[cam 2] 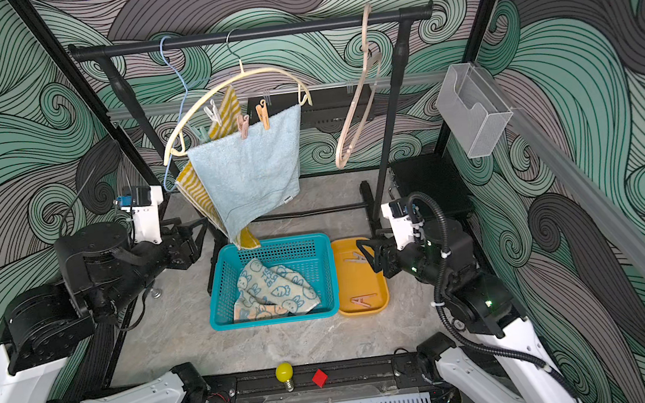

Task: Remove the clothespins securing towels to the hanger
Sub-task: Place the hanger on the clothesline, then pick up the hanger from the clothesline.

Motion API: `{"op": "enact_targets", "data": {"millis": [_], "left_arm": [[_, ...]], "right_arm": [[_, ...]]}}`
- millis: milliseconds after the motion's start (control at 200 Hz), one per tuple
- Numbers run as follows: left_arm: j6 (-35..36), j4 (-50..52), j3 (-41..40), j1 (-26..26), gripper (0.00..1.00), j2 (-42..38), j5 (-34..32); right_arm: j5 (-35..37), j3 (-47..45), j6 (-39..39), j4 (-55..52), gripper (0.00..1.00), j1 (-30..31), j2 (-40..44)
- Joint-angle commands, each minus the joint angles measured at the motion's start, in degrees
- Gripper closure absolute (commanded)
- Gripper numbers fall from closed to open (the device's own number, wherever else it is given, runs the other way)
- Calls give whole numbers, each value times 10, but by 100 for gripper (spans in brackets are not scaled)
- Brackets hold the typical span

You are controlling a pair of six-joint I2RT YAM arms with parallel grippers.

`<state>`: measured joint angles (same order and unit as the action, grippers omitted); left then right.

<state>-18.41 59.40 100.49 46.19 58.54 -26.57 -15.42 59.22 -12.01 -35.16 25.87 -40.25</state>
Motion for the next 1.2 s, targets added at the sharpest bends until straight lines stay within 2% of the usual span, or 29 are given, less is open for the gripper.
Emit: {"op": "enact_targets", "data": {"millis": [0,170,380,455,555,670,746,841,956,1196], "left_arm": [[33,26,56,-10,37,21,-8],[56,28,175,-30,35,83,33],[85,24,308,-106,34,168,116],[80,25,337,-153,33,189,161],[59,25,359,-234,32,210,263],[10,3,360,-351,32,223,394],[-6,-17,357,-390,31,226,451],[-19,-32,357,-415,31,257,520],[-20,-46,353,-418,31,268,583],[-14,-40,335,-418,31,260,592]], "right_arm": [[-27,-1,-3,63,35,28,-20],[-51,37,11,73,33,57,-80],[-103,98,8,86,33,72,-166],[-111,99,5,99,33,79,-185],[-111,86,-10,131,33,89,-192],[-91,74,-11,136,33,103,-190],[-79,73,-11,127,33,108,-184],[-67,68,-8,118,33,111,-172],[-60,67,-3,103,32,112,-159],[-53,59,-6,107,31,112,-151]]}}
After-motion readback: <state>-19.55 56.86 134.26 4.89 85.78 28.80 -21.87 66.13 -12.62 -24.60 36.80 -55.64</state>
